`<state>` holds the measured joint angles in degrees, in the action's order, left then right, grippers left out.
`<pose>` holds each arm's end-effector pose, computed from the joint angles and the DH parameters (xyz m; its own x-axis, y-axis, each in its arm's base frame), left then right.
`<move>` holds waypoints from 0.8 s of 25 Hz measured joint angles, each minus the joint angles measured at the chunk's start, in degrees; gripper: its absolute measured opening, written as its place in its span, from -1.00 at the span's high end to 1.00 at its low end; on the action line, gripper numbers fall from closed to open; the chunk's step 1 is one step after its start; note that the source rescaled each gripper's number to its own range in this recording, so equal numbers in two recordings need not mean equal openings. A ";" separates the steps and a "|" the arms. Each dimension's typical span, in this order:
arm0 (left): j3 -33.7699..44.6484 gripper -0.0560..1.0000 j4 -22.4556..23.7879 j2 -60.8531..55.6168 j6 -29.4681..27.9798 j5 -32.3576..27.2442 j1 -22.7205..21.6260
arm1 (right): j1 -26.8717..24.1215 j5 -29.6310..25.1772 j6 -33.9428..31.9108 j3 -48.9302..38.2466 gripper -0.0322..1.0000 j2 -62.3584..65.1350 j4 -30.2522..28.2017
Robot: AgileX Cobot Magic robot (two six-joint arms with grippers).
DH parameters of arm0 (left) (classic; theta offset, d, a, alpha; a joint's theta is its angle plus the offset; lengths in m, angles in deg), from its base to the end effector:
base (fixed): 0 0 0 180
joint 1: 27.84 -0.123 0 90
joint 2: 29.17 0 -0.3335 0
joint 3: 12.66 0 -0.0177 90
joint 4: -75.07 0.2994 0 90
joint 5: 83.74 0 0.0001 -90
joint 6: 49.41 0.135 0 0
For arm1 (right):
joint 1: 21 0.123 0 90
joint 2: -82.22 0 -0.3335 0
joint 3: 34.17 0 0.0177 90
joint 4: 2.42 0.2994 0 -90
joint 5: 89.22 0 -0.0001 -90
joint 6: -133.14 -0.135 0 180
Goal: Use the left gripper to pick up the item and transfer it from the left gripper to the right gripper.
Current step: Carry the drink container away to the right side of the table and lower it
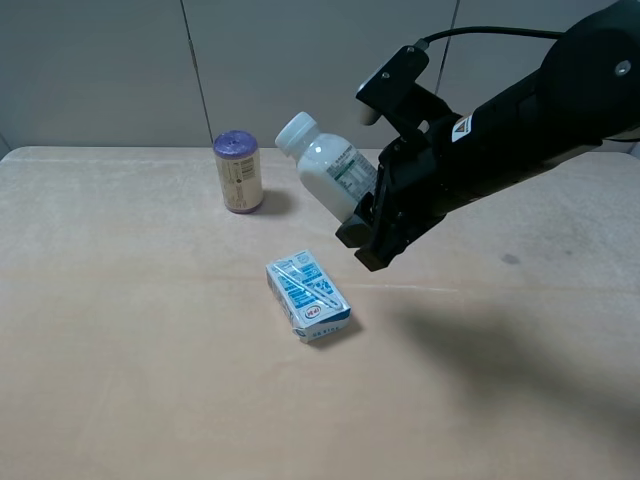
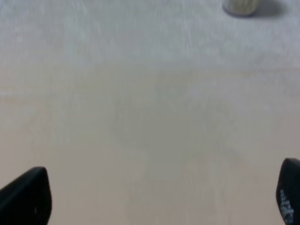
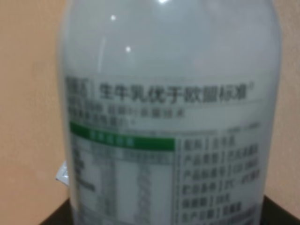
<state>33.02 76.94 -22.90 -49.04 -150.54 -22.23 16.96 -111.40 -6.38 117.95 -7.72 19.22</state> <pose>0.0120 0.0029 0.2929 -0.4770 0.0663 -0.8764 0.0808 0.9962 0.0314 0.2731 0.2370 0.2321 -0.3178 -0.6839 -0.6568 -0.8445 0.5190 -0.1317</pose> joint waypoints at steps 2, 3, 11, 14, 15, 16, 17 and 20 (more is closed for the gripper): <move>1.35 -0.78 0.00 0.00 -0.36 0.05 0.00 | 0.00 -0.05 -0.14 0.00 0.84 0.00 0.00; 1.61 -0.78 0.00 0.00 -0.36 0.11 0.00 | 0.00 -0.05 -0.20 0.00 0.84 0.00 0.00; 2.87 -0.71 0.01 0.00 -0.72 3.46 0.00 | 0.00 -0.10 -0.24 0.00 0.84 0.00 0.00; 4.15 -0.68 0.01 0.00 -0.72 5.60 0.00 | 0.00 -0.10 -0.24 0.00 0.85 0.00 0.00; 4.20 -0.67 0.01 0.00 -0.72 5.83 0.00 | 0.00 -0.14 -0.24 0.00 0.85 0.00 0.00; 4.20 -0.67 0.01 0.00 -0.72 5.90 0.00 | 0.00 -0.14 -0.24 0.00 0.85 0.00 0.00; 4.20 -0.67 0.01 0.00 -0.72 5.90 0.00 | 0.00 -0.14 -0.39 0.00 0.85 0.00 0.00; 4.20 -0.67 0.01 0.00 -0.72 5.90 0.00 | 0.00 -0.14 -0.91 0.00 0.85 0.00 0.00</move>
<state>37.22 76.95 -22.90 -49.76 -144.63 -22.23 16.96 -111.54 -7.29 117.95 -7.72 19.22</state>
